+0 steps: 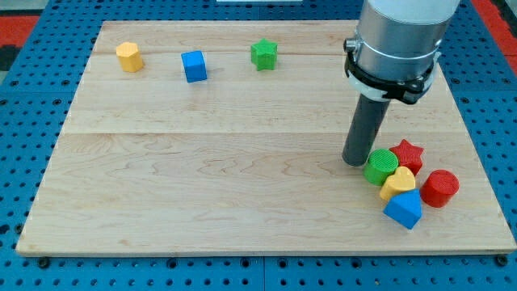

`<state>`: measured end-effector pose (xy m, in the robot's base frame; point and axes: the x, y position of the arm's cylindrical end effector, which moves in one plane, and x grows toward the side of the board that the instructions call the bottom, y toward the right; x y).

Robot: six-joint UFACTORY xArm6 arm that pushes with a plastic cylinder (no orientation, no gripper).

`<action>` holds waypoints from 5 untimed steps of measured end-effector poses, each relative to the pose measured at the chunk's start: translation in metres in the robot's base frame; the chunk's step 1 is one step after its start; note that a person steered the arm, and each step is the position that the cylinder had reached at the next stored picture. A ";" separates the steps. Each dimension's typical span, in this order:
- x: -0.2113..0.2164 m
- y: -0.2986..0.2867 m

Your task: Slide the green star downwards of the board

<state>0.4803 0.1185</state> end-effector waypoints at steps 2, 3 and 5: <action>-0.106 -0.011; -0.150 -0.032; -0.244 -0.073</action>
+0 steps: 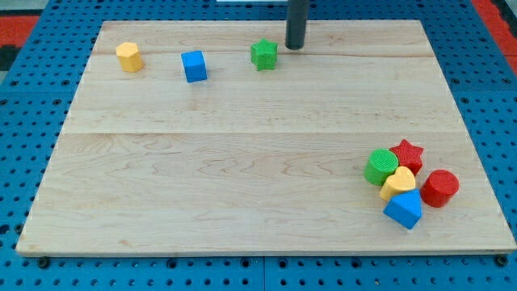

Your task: Slide the green star downwards of the board

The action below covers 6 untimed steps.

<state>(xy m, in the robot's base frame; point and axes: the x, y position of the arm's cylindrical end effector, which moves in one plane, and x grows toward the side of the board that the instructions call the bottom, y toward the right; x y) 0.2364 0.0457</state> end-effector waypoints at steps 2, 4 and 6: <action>0.029 -0.039; 0.095 -0.009; 0.111 -0.054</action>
